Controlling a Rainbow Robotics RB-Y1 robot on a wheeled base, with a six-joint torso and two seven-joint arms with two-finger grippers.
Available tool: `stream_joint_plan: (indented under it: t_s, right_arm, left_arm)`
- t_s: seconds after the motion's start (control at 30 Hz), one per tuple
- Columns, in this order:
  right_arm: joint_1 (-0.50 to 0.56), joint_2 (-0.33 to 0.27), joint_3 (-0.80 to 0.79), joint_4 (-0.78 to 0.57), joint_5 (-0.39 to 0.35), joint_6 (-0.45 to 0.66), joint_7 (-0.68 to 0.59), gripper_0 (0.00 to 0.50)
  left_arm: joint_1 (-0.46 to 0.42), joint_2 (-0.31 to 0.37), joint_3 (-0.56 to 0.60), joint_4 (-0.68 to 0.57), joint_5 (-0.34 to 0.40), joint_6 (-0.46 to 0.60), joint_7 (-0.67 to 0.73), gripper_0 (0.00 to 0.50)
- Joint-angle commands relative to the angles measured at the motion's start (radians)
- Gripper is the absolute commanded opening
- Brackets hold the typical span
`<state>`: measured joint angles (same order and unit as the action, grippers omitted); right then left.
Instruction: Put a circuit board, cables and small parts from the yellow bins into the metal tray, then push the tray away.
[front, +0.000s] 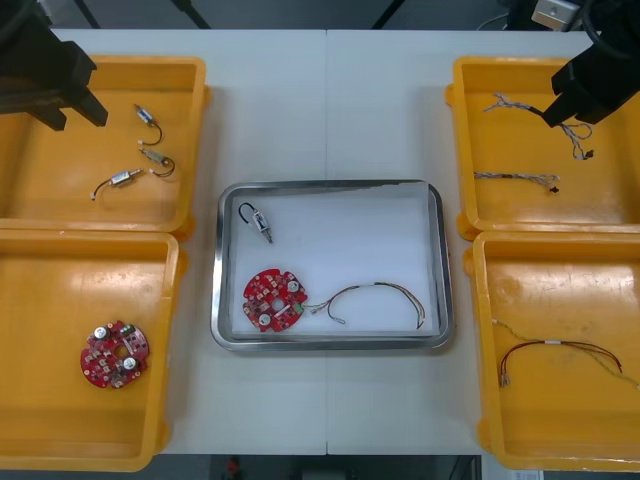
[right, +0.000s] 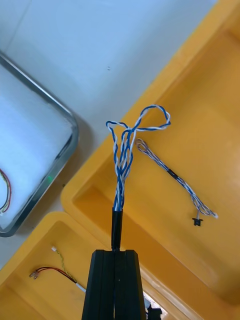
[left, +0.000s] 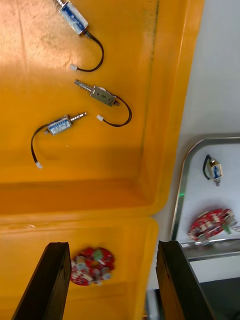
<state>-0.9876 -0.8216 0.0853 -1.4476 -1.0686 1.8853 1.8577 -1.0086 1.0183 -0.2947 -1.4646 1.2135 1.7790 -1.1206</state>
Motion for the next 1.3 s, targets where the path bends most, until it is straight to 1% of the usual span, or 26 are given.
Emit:
stream_joint_plan:
  t_s: [0.03,0.1,0.2,0.23,0.33,0.43,0.57,0.6,0.67,0.87,1.07,1.3]
  right_arm:
    - [0.046,-0.027,-0.030,-0.125,-0.057,0.003,0.035,0.000]
    - [0.056,-0.021,-0.027,-0.152,-0.068,0.000,0.040,0.000]
    - [0.087,-0.010,-0.002,-0.258,-0.083,-0.008,0.055,0.000]
    - [0.092,-0.010,0.005,-0.274,-0.085,-0.012,0.055,0.000]
    - [0.099,-0.010,0.070,-0.358,-0.097,-0.038,0.063,0.000]
    - [0.098,-0.008,0.120,-0.401,-0.106,-0.066,0.069,0.000]
    - [0.098,0.015,0.183,-0.436,-0.114,-0.109,0.083,0.000]
    - [0.098,0.027,0.206,-0.442,-0.114,-0.124,0.092,0.000]
    - [0.095,0.042,0.235,-0.448,-0.113,-0.146,0.112,0.000]
    - [0.081,0.073,0.332,-0.447,-0.090,-0.199,0.253,0.000]
    - [0.056,0.119,0.421,-0.404,-0.065,-0.250,0.365,0.000]
    - [-0.009,0.167,0.525,-0.316,-0.034,-0.279,0.400,0.000]
  left_arm:
    - [-0.047,0.045,0.020,0.070,-0.005,-0.056,-0.245,0.500]
    - [-0.047,0.045,0.011,0.084,-0.005,-0.075,-0.277,0.500]
    - [-0.047,0.045,-0.017,0.119,-0.014,-0.127,-0.369,0.500]
    - [-0.047,0.045,-0.021,0.125,-0.017,-0.135,-0.381,0.500]
    - [-0.047,0.046,-0.055,0.156,-0.029,-0.178,-0.469,0.500]
    - [-0.047,0.046,-0.081,0.178,-0.037,-0.213,-0.515,0.500]
    - [-0.047,0.045,-0.121,0.205,-0.046,-0.273,-0.585,0.500]
    - [-0.047,0.045,-0.146,0.210,-0.051,-0.299,-0.622,0.500]
    - [-0.047,0.046,-0.176,0.213,-0.057,-0.331,-0.654,0.500]
    - [-0.047,0.045,-0.284,0.214,-0.086,-0.440,-0.746,0.500]
    - [-0.045,0.046,-0.405,0.219,-0.104,-0.544,-0.861,0.500]
    - [-0.047,0.060,-0.508,0.221,-0.103,-0.644,-0.963,0.500]
